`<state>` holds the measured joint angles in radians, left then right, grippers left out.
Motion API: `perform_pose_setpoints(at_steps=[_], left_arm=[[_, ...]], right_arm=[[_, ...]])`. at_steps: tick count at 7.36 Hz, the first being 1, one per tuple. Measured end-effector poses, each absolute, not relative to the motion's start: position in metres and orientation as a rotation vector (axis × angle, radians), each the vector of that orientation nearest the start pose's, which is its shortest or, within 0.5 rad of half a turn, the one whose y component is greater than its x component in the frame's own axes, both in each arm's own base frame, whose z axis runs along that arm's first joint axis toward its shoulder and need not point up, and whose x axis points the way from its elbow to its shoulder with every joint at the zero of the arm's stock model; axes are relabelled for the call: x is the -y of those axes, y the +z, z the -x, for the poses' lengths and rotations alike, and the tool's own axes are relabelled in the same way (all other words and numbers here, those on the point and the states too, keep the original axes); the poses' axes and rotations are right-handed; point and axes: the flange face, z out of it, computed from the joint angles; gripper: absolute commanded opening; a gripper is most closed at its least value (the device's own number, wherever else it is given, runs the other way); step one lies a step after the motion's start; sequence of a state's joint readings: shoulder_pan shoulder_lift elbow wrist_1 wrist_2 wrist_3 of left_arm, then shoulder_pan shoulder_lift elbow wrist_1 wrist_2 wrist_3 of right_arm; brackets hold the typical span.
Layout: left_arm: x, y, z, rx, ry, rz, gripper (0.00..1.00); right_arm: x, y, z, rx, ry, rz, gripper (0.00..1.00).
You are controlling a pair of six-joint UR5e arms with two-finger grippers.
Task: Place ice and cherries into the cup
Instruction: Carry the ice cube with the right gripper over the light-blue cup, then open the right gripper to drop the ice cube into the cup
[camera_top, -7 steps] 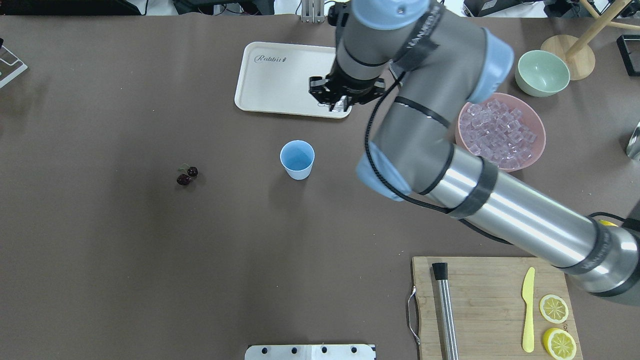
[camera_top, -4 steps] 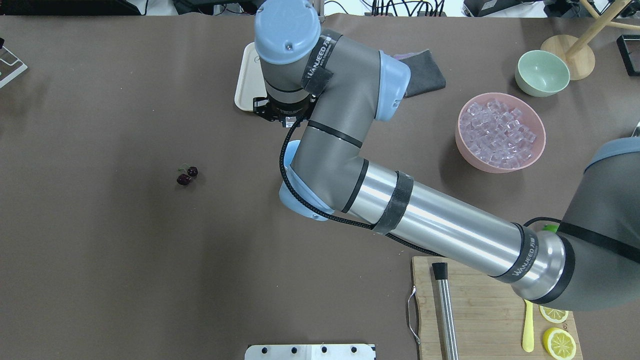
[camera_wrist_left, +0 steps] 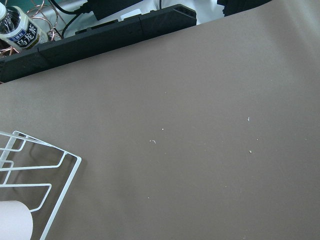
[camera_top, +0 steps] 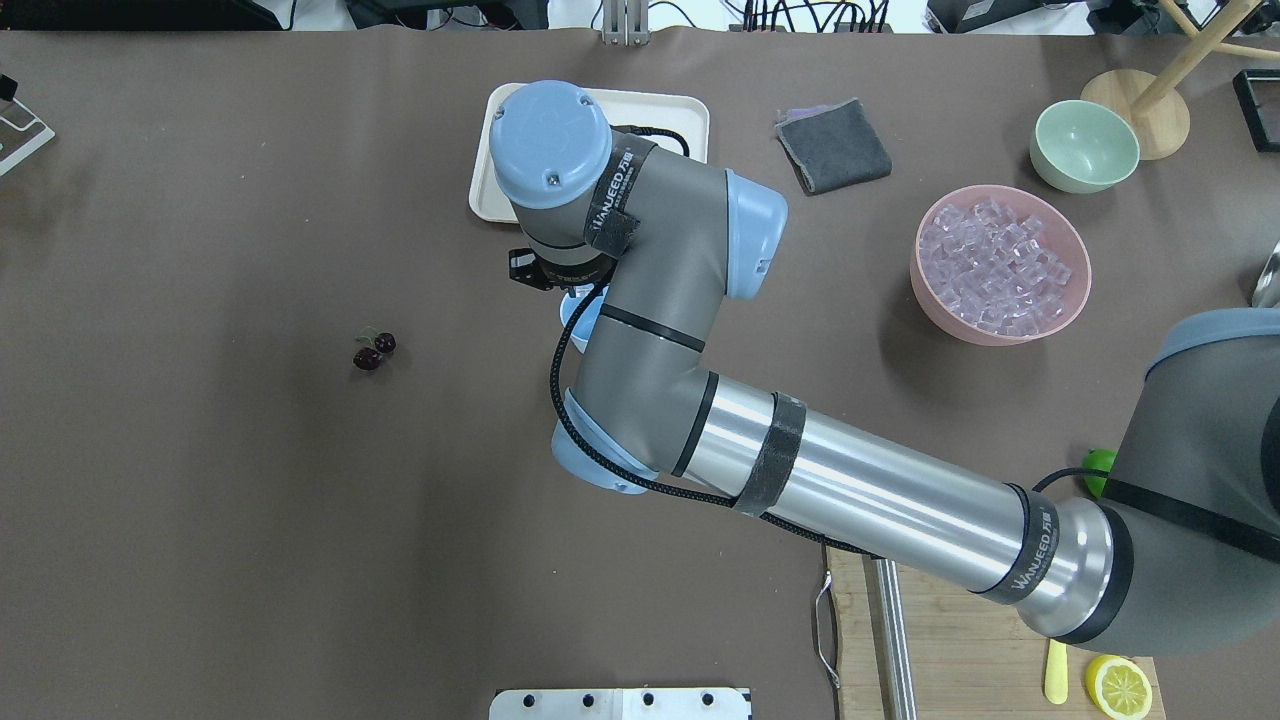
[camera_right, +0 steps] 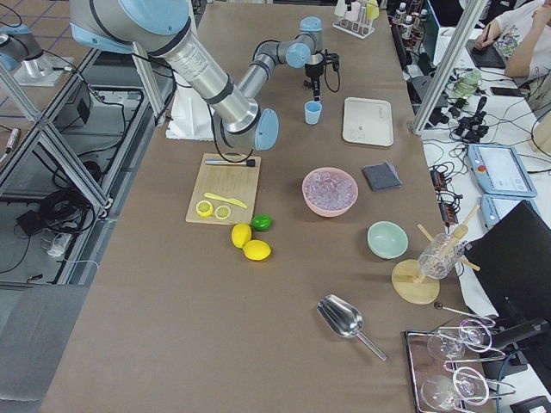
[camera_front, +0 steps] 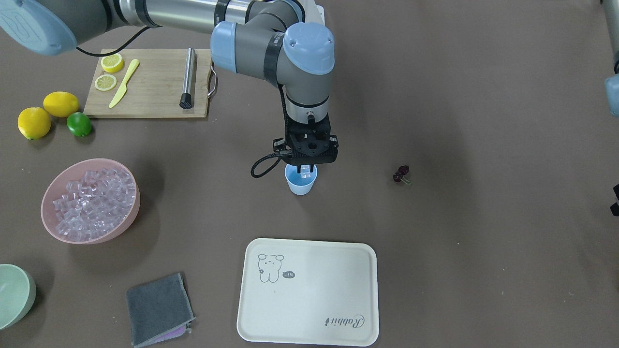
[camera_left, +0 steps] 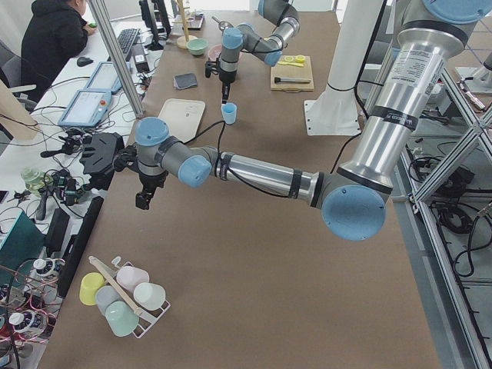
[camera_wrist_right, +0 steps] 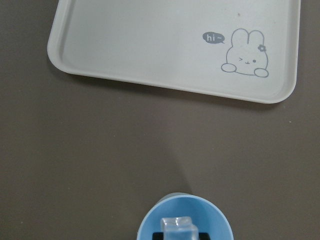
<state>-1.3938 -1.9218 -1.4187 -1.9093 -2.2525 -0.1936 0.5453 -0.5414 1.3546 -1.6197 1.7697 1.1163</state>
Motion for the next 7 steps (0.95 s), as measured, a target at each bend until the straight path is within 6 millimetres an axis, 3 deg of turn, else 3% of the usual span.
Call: perform_pose_setpoints(at_steps=[1,4,5,6,7], left_arm=[[0.658,0.499,-0.046,-0.749,0.168,-0.387,0.98],[0.658,0.498,-0.047,-0.75,0.171,-0.391,0.98],[0.658,0.497,-0.047,-0.751,0.171,-0.393,0.98],[0.658,0.496,-0.047,-0.751,0.172,-0.393,0.98],[0.659,0.496,-0.048,-0.75,0.173,-0.393,0.98]], right_arm=[[0.495,0.101,0.605,0.762,0.007,-0.21,0.98],[0.496,0.112,0.605,0.784,0.008,-0.257,0.97],[0.511,0.11,0.588,0.792,0.021,-0.268,0.91],[0.547,0.111,0.547,0.808,0.034,-0.266,0.91],[0.589,0.122,0.488,0.829,0.028,-0.255,0.91]])
